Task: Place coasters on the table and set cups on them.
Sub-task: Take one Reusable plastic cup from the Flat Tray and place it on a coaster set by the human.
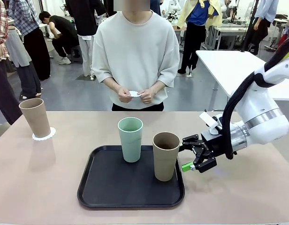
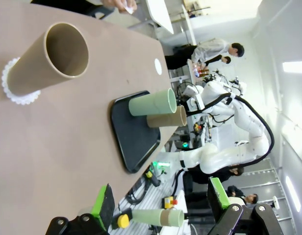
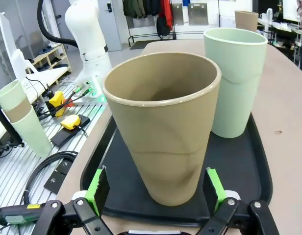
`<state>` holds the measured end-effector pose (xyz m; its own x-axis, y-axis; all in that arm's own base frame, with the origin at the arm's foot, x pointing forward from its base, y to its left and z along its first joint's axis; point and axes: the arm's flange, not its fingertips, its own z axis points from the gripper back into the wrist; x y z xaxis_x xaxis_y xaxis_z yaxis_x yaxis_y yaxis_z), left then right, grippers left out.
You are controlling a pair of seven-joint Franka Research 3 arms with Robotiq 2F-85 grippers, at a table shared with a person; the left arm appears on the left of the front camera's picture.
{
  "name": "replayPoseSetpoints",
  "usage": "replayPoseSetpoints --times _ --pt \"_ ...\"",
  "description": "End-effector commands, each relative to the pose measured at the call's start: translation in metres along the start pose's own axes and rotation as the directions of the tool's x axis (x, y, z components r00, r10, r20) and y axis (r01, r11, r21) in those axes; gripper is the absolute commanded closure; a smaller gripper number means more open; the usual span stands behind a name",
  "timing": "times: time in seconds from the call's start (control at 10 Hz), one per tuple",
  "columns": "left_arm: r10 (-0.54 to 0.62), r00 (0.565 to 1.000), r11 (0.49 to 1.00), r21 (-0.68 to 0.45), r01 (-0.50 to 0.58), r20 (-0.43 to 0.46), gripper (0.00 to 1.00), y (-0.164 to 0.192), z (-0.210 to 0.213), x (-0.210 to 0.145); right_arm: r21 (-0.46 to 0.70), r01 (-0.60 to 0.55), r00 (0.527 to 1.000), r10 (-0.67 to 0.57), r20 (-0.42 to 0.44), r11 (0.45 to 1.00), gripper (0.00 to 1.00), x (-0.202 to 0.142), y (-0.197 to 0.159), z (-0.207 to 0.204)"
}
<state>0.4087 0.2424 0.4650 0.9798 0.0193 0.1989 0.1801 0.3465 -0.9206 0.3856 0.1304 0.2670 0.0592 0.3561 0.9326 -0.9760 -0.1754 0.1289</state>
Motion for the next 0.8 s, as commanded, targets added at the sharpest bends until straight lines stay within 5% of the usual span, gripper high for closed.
replayPoseSetpoints --times 0.0,0.7 --pt "-0.004 1.000 1.000 -0.005 0.004 0.007 0.00 -0.002 0.000 -0.001 -0.021 -0.001 1.000 0.001 -0.007 1.000 0.00 -0.003 -0.011 -0.013" --pt "-0.004 1.000 1.000 -0.005 0.004 0.007 0.00 -0.002 0.000 -0.001 0.020 -0.047 0.999 0.048 -0.018 0.999 0.00 -0.002 -0.023 -0.045"
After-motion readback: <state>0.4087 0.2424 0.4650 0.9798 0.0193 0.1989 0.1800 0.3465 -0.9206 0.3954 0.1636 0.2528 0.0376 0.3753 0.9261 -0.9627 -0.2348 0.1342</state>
